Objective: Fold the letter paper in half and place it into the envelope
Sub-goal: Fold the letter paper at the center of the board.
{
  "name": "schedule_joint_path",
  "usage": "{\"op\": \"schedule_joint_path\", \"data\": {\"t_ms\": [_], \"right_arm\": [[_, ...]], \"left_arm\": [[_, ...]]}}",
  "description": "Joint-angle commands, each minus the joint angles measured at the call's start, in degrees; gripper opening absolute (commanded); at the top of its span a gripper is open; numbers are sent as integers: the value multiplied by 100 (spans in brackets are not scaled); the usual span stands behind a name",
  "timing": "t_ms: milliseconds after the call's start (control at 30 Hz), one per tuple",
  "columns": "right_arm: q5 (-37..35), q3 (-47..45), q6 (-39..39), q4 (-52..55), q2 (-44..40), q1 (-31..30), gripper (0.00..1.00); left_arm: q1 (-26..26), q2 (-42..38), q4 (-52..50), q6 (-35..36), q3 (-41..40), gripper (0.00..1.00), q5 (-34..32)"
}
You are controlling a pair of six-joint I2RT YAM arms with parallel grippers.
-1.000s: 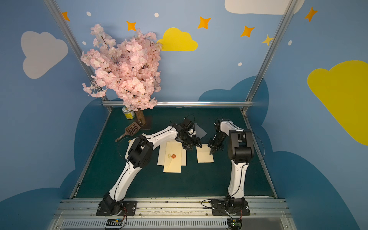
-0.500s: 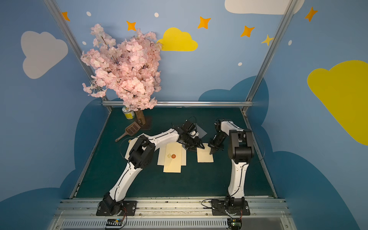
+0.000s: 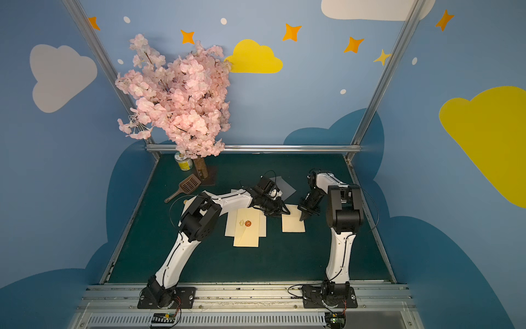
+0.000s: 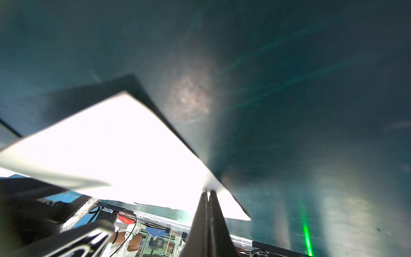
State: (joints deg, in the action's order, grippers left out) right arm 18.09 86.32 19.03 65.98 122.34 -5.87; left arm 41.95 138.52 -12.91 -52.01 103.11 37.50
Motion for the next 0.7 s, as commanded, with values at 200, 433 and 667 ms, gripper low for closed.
{"op": "schedule_joint_path", "data": {"t_ms": [200,433,667], "right_arm": [[8,42,-84,-338,93,-2,0],[230,-94,-106,-155,-542,6,0],[518,-339,-53,-255,-976,-12,24]], "left_arm": [[-69,-75,392,-95,-258,3,104],[-270,-391,-137,319,-410,3,-7],[-413,-966,242,373,-1207,3,134]]}}
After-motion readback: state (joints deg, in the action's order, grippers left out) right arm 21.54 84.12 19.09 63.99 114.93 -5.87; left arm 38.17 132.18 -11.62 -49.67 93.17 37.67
